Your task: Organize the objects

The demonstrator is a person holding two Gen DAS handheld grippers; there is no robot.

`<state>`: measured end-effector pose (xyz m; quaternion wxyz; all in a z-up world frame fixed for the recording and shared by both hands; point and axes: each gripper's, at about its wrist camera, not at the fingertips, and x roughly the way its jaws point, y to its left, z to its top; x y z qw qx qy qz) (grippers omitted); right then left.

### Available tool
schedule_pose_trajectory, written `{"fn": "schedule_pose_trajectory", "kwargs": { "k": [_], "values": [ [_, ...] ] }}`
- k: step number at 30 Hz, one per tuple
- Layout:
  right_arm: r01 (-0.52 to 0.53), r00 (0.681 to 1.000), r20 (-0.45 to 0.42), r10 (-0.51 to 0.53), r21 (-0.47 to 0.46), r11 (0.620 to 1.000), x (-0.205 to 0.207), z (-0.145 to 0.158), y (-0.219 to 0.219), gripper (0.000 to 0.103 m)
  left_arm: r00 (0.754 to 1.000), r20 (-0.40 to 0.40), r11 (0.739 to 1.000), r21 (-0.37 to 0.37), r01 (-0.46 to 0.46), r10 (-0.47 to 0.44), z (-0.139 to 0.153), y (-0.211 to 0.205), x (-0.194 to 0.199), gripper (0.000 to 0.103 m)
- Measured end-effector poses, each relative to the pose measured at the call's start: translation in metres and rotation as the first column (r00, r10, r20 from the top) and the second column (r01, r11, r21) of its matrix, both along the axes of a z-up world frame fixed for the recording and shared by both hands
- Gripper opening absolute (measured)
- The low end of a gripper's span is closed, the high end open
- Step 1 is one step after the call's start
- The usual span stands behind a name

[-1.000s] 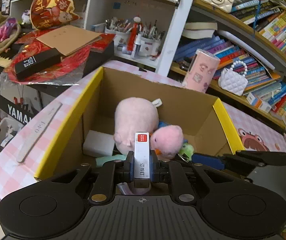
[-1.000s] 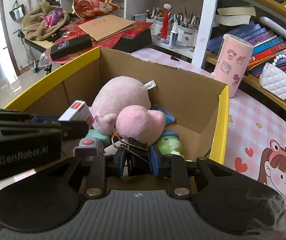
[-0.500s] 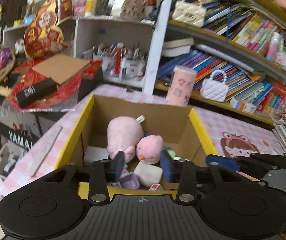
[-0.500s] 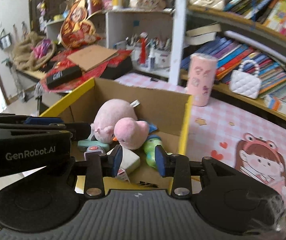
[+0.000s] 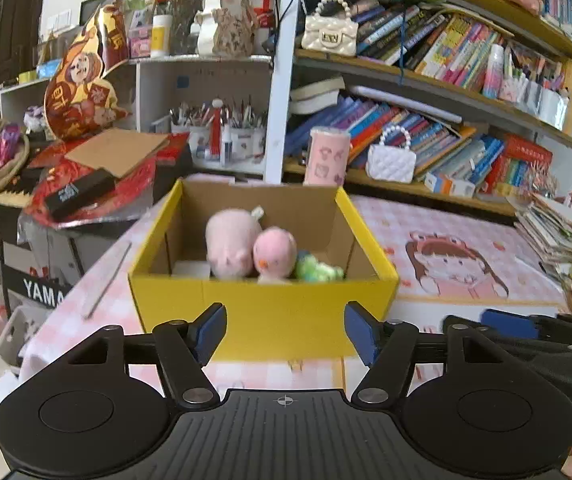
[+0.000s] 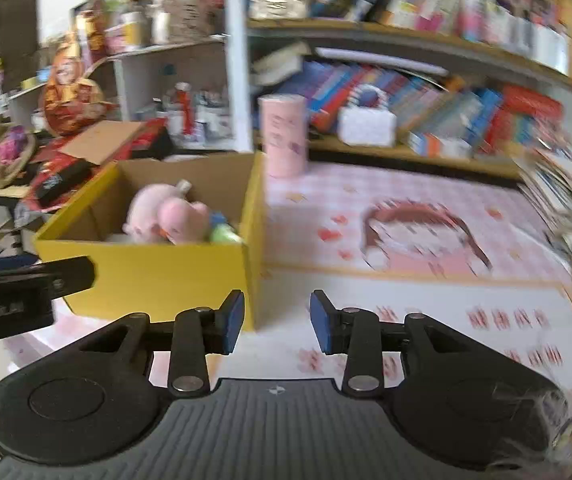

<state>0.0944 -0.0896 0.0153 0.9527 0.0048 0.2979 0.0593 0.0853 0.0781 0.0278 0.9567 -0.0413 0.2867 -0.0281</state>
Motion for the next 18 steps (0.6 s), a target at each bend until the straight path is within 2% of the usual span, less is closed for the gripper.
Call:
{"fn": "schedule_pose_trajectory", "kwargs": {
  "k": [4, 13, 18],
  "values": [
    [0.071, 0.997, -0.021, -0.071, -0.005, 0.997, -0.023, -0.008, -0.015, 0.035, 1.0, -0.015, 1.0, 0.008, 0.002, -0.002, -0.009, -0.007, -0.017, 0.075],
    [0.179, 0.983, -0.041, -0.18, -0.03, 0.983, -0.056, -0.018, -0.04, 0.035, 0.998, -0.045, 0.999, 0.029, 0.042, -0.04, -0.023, -0.032, -0.035, 0.082],
    [0.216, 0.974, -0.052, -0.219, -0.051, 0.975, -0.063, -0.022, -0.054, 0.049, 0.996, -0.065, 0.997, 0.039, 0.069, -0.066, -0.028, -0.048, -0.038, 0.082]
  ]
}}
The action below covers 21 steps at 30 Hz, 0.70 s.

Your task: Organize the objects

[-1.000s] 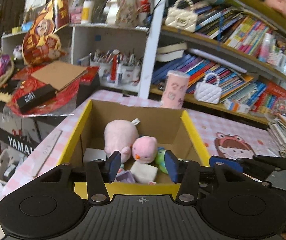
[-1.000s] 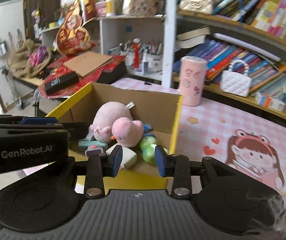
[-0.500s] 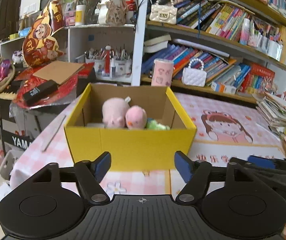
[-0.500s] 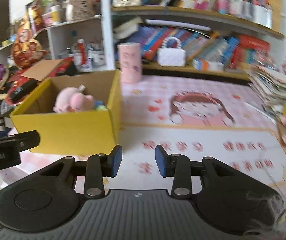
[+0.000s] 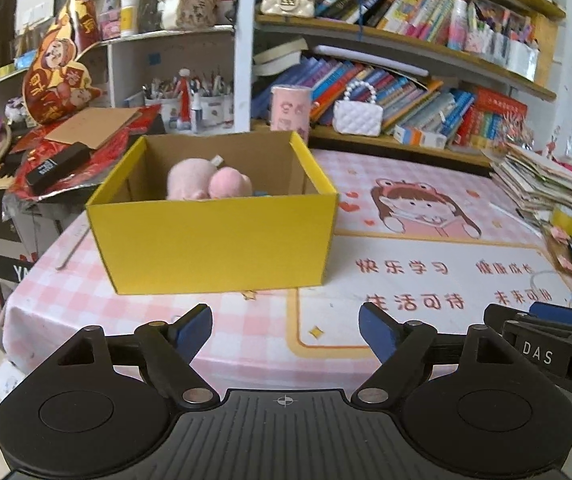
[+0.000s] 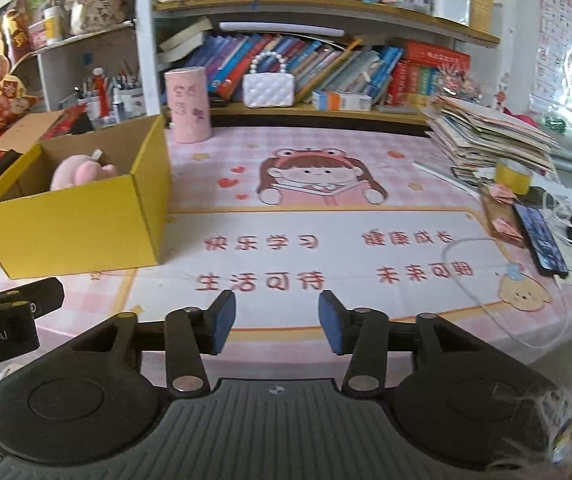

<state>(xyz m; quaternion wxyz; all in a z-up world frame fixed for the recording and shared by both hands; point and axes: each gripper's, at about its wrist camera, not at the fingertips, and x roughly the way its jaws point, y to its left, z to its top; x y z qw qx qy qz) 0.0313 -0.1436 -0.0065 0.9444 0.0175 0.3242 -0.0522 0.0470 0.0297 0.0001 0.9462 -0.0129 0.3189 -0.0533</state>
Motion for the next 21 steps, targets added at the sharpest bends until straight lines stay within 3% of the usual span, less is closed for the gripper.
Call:
{"fn": "schedule_pose_trajectory", "kwargs": {
  "k": [9, 12, 21],
  "values": [
    [0.025, 1.0, -0.007, -0.025, -0.027, 0.999, -0.004, -0.004, -0.008, 0.09, 0.999, -0.004, 0.997, 0.064, -0.036, 0.036, -0.001, -0.018, -0.004, 0.095],
    [0.032, 0.999, -0.01, -0.032, -0.031, 0.999, -0.004, -0.005, -0.011, 0.1, 0.999, -0.013, 0.997, 0.071, -0.038, 0.039, -0.001, -0.022, -0.005, 0.098],
    [0.033, 0.999, -0.028, -0.034, -0.034, 0.999, -0.006, -0.008, -0.016, 0.103, 0.997, -0.027, 0.993, 0.095, -0.067, 0.07, -0.003, -0.027, -0.009, 0.103]
  ]
}}
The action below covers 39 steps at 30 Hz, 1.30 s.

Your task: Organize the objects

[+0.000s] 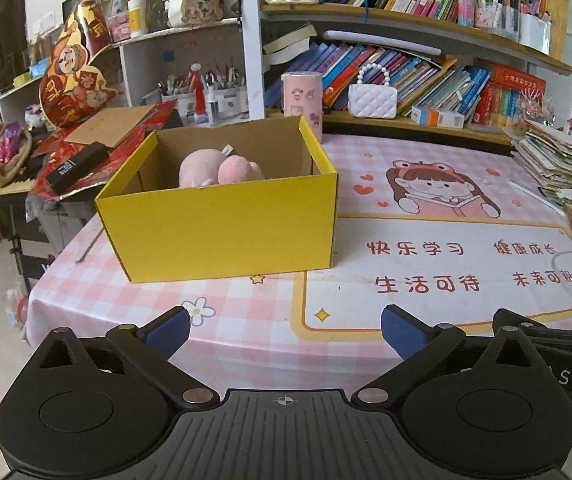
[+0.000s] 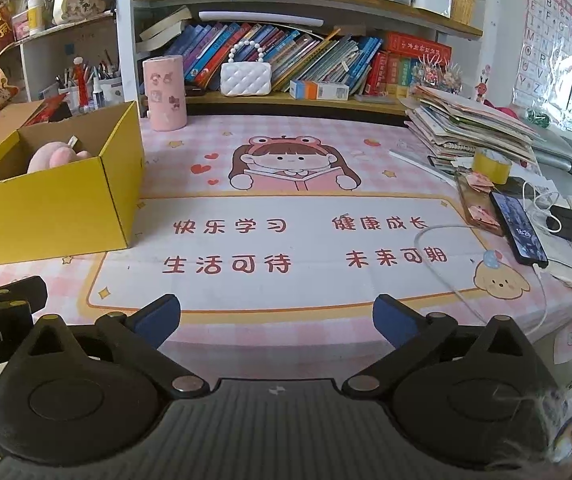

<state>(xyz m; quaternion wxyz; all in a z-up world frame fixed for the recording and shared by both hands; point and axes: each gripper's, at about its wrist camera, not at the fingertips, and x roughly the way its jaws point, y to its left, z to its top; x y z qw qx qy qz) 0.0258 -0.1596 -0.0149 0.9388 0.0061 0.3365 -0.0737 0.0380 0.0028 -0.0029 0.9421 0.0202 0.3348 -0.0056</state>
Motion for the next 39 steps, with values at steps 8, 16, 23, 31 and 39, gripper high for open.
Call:
{"fn": "schedule_pose_trajectory", "kwargs": {
  "k": [8, 16, 23, 31, 39],
  "values": [
    [0.002, 1.0, -0.003, -0.002, -0.01, 1.0, -0.004, -0.002, -0.001, 0.103, 1.0, -0.011, 1.0, -0.009, 0.005, -0.005, -0.002, -0.002, -0.005, 0.103],
    [0.01, 1.0, -0.006, -0.01, -0.012, 1.0, -0.009, -0.003, -0.001, 0.103, 1.0, -0.002, 1.0, -0.005, 0.004, -0.004, -0.003, -0.003, -0.01, 0.103],
    [0.019, 1.0, -0.009, -0.019, -0.013, 1.0, -0.014, -0.004, -0.003, 0.103, 1.0, -0.006, 1.0, -0.011, 0.009, -0.009, -0.003, -0.004, -0.014, 0.103],
    [0.027, 1.0, -0.008, -0.027, -0.016, 0.999, -0.019, -0.005, -0.004, 0.103, 1.0, -0.011, 1.0, -0.01, 0.005, -0.005, -0.003, -0.006, -0.017, 0.103],
    [0.027, 1.0, -0.009, -0.027, -0.015, 1.0, -0.019, -0.005, -0.004, 0.103, 1.0, -0.015, 1.0, -0.003, -0.005, 0.005, -0.003, -0.007, -0.02, 0.103]
  ]
}}
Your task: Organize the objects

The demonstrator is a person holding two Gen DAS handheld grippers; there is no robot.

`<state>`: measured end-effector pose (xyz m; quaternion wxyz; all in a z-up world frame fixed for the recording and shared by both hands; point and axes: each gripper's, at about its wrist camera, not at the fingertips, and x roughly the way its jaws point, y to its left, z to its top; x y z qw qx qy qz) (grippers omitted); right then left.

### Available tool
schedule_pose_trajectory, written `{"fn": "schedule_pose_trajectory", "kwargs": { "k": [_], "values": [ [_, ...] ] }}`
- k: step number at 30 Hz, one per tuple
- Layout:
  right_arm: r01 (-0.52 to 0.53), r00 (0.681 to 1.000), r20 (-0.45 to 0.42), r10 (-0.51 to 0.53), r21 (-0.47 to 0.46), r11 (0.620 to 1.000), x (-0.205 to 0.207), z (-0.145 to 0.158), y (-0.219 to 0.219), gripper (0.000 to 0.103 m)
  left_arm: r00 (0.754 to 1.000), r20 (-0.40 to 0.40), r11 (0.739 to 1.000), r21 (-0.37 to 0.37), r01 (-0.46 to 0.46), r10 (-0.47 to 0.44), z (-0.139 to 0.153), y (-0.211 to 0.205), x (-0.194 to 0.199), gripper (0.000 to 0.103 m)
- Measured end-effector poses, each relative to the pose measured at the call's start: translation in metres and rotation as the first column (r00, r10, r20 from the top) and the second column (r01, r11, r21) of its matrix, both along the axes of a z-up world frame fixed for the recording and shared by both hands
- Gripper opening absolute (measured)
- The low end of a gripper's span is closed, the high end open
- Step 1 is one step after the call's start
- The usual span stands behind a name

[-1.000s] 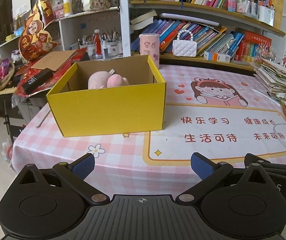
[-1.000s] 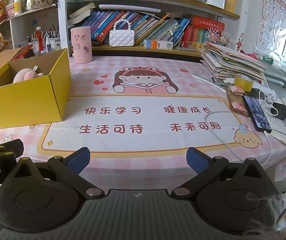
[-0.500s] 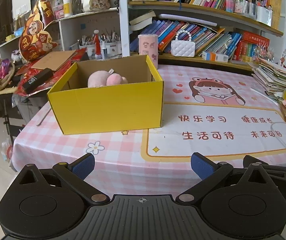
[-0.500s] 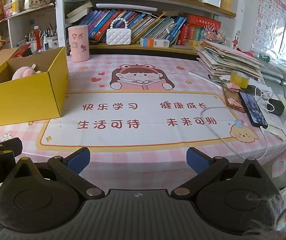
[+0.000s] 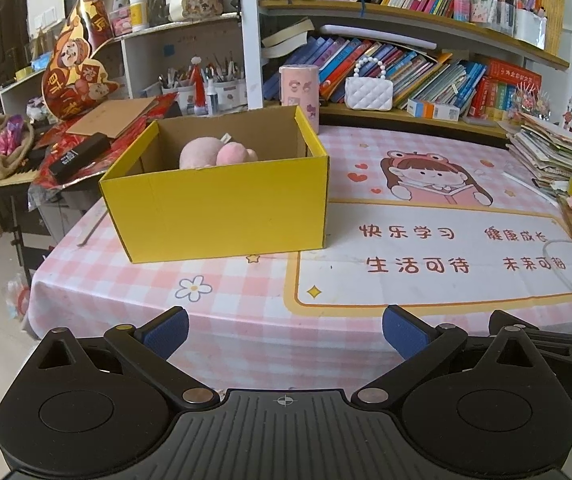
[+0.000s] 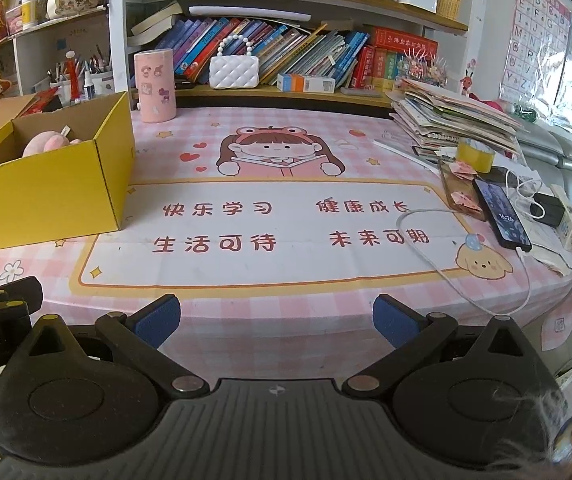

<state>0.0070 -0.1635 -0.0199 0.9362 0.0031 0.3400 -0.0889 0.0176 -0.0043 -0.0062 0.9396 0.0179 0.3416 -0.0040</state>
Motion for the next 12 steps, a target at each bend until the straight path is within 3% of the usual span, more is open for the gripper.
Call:
{"fn": "schedule_pose_trajectory", "kwargs": {
  "k": [12],
  "values": [
    [-0.002, 1.0, -0.017, 0.002, 0.005, 1.0, 0.0065, -0.0045, -0.0008, 0.103, 1.0, -0.025, 1.0, -0.003, -0.007, 0.007, -0.003, -0.0021, 0.0076, 0.103]
  ]
}}
